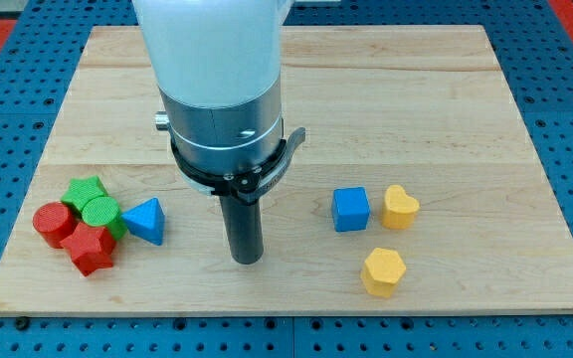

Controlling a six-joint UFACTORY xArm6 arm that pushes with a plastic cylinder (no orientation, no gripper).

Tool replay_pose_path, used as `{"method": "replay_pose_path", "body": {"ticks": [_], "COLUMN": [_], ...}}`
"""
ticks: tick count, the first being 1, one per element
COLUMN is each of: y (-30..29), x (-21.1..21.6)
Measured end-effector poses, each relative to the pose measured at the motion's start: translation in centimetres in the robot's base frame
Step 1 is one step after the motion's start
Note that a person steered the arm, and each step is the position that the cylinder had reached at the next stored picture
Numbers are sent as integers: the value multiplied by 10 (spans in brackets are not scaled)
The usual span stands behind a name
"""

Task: Move the blue cube diagonally top left to the yellow heart

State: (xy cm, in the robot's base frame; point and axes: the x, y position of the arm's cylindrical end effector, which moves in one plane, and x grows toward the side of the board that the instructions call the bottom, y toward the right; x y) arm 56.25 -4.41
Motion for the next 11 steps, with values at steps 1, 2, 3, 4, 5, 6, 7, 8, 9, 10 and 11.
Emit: {"method": "replay_pose_path", "body": {"ticks": [1,2,3,4,5,6,7,8,9,10,11], "y": [9,13,5,23,35,38,61,94,102,106,112], "x": [0,0,-5,-5,-16,-19,-19,-22,-31,-39,-62]}}
